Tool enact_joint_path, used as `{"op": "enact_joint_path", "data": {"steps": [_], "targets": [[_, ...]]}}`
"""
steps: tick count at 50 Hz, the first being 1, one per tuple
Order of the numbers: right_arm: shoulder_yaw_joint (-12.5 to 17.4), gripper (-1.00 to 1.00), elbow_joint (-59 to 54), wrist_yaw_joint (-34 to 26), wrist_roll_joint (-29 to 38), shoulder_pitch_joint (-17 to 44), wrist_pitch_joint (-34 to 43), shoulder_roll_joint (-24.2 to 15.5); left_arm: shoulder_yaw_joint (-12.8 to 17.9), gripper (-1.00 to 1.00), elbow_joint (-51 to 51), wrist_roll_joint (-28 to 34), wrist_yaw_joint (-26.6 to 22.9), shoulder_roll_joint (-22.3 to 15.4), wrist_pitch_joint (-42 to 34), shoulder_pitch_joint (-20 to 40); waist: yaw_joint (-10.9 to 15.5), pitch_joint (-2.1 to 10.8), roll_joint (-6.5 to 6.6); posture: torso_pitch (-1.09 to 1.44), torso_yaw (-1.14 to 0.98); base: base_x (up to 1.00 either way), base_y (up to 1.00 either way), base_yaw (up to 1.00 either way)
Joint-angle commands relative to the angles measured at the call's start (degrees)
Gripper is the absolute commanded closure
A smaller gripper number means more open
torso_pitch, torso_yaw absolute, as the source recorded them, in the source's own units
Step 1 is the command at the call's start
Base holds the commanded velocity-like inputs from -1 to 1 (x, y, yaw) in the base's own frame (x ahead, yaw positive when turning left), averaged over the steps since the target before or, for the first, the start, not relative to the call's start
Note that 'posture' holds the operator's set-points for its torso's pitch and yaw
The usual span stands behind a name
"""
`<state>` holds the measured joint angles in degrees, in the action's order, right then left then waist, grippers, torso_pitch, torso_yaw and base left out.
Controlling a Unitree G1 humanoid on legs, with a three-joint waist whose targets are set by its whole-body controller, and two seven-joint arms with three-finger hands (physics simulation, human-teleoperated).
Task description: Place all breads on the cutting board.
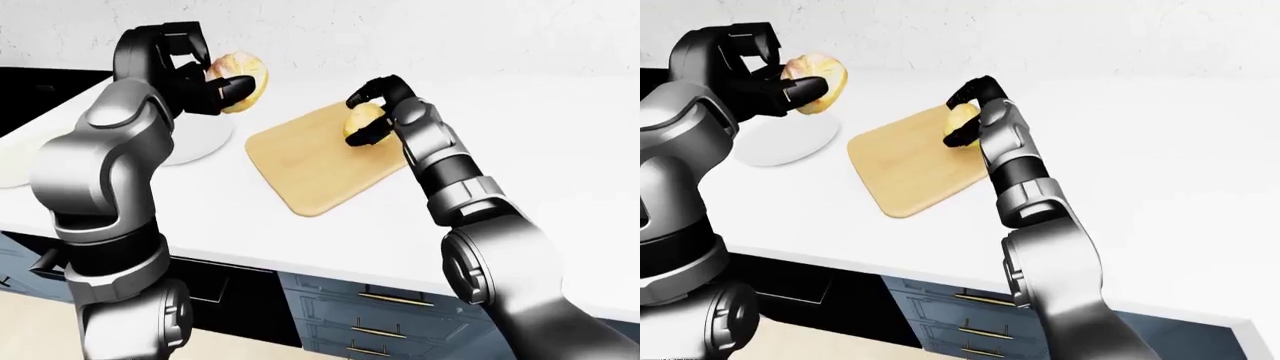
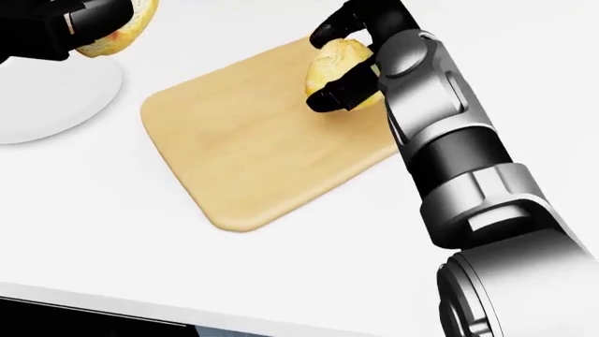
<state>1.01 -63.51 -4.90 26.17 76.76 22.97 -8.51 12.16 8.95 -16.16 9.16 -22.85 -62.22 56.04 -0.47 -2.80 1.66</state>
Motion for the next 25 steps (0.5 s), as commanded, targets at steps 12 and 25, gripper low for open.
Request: {"op": "enact_joint_path", "data": {"steps": [12, 25], "targets": [[0.13, -0.45, 2.55, 0.83, 0.13, 1.74, -1.47, -0.19, 0.39, 1.0, 0.81, 0.14, 0.17, -0.61, 2.34, 2.3, -0.01, 1.92, 0.17, 0.0, 0.0, 0.0, 0.0, 0.0], [0.34, -1.0, 3.15, 1.45, 0.02, 2.01, -1.18, -0.51, 0.45, 1.0, 0.39, -0.1, 0.28, -0.62, 2.27, 2.92, 0.01, 1.91, 0.16, 0.0, 0.0, 0.0, 0.0, 0.0]]}}
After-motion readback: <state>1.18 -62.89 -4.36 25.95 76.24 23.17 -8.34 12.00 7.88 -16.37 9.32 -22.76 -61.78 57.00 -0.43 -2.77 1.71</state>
